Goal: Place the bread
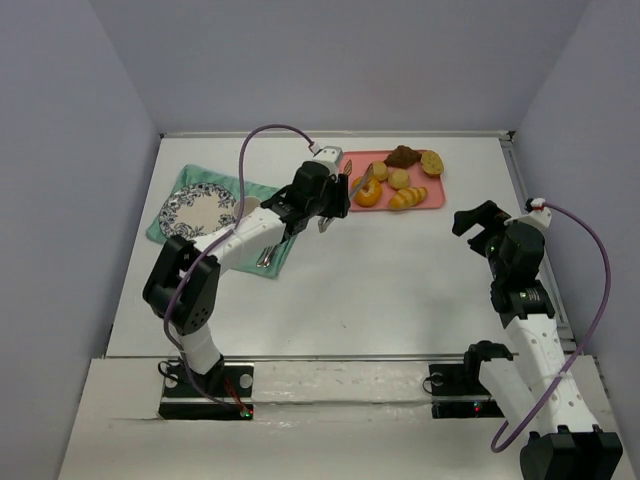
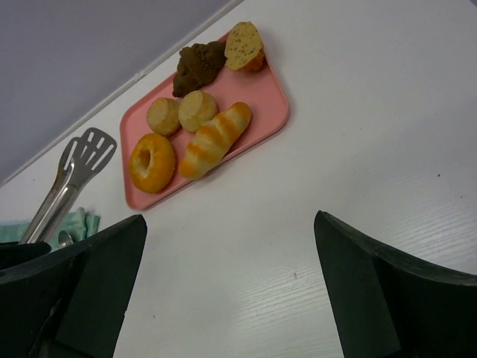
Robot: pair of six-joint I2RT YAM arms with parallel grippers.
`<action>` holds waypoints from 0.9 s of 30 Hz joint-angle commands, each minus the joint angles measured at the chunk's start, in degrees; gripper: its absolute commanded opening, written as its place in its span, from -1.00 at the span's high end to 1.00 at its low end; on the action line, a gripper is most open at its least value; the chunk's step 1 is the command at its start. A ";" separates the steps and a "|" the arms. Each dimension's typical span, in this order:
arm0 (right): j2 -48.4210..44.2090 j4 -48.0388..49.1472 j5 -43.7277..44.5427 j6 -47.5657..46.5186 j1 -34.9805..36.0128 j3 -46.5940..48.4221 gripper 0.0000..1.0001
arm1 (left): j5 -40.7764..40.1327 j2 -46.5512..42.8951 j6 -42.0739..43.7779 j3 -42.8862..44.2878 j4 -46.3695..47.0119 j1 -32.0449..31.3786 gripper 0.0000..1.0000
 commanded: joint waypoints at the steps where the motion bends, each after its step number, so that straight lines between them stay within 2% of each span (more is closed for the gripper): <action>1: -0.35 1.33 -0.07 0.29 0.10 -0.65 -1.00 | 2.21 3.30 -1.56 6.44 -1.29 2.06 -0.13; 10: 0.70 1.51 0.90 0.29 0.10 -0.48 -1.00 | 6.69 8.24 -0.34 10.31 -3.23 3.04 -0.14; 27: 2.81 2.30 0.90 0.29 0.10 -0.21 -1.00 | 7.56 12.72 0.63 10.93 -6.92 3.48 -0.11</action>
